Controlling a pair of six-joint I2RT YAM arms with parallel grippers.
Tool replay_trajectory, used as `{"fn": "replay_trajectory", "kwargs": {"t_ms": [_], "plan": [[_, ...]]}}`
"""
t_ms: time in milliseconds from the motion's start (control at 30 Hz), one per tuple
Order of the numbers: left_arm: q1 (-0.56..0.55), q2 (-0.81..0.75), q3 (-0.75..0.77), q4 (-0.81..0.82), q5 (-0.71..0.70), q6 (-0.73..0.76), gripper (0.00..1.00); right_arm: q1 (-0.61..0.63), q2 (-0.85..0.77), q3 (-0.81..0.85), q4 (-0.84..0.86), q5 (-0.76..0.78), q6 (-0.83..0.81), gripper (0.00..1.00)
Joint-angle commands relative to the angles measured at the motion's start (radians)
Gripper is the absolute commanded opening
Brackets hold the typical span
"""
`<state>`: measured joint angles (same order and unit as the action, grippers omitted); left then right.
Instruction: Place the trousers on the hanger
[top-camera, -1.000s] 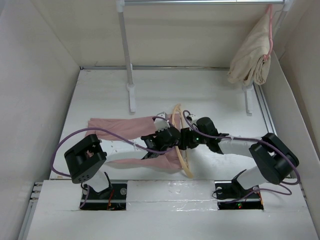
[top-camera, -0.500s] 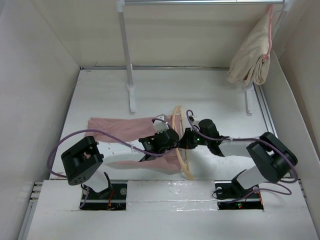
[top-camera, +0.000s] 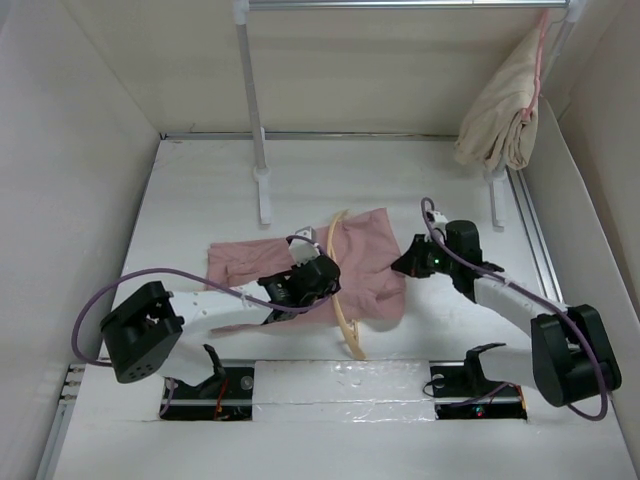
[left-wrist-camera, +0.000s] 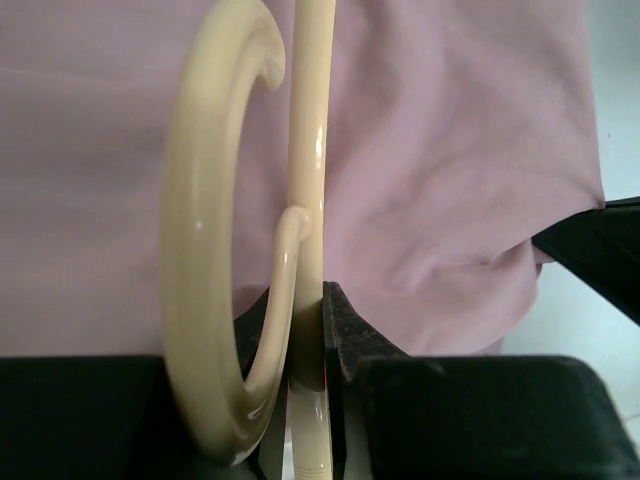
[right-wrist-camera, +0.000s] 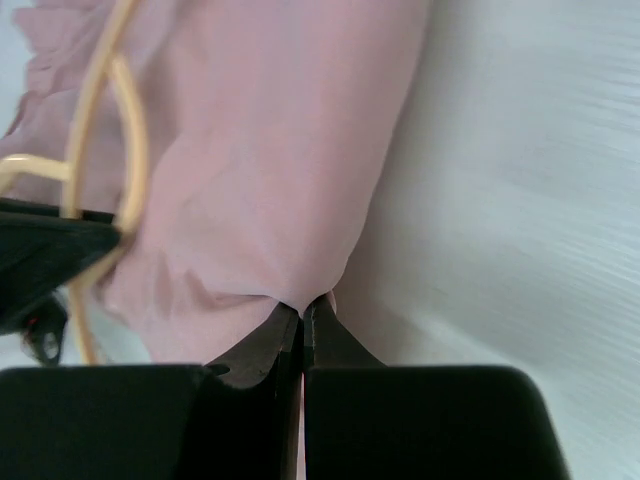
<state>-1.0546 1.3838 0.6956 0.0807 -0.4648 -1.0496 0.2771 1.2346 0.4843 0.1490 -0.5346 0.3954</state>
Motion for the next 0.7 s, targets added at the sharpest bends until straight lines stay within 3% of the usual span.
{"fn": "replay_trajectory", "kwargs": {"t_ms": [0, 200, 533, 633, 667], "plan": [[0.03, -0.046, -0.036, -0.125, -0.043, 0.059, 0.0, -0.084, -0.018, 0.053, -0.098, -0.033, -0.119, 0.0], [0.062, -0.169, -0.067, -0.191, -0.058, 0.074, 0.0, -0.213, 0.0, 0.051, -0.143, -0.05, -0.196, 0.0], [0.073, -0.21, -0.01, -0.202, -0.066, 0.092, 0.0, -0.234, 0.069, 0.046, -0.137, -0.07, -0.228, 0.0], [0.05, -0.201, 0.068, -0.245, -0.103, 0.103, 0.0, -0.234, 0.074, 0.042, -0.138, -0.059, -0.231, 0.0], [0.035, -0.201, 0.097, -0.252, -0.121, 0.117, 0.0, -0.234, 0.072, 0.043, -0.144, -0.059, -0.234, 0.06]]}}
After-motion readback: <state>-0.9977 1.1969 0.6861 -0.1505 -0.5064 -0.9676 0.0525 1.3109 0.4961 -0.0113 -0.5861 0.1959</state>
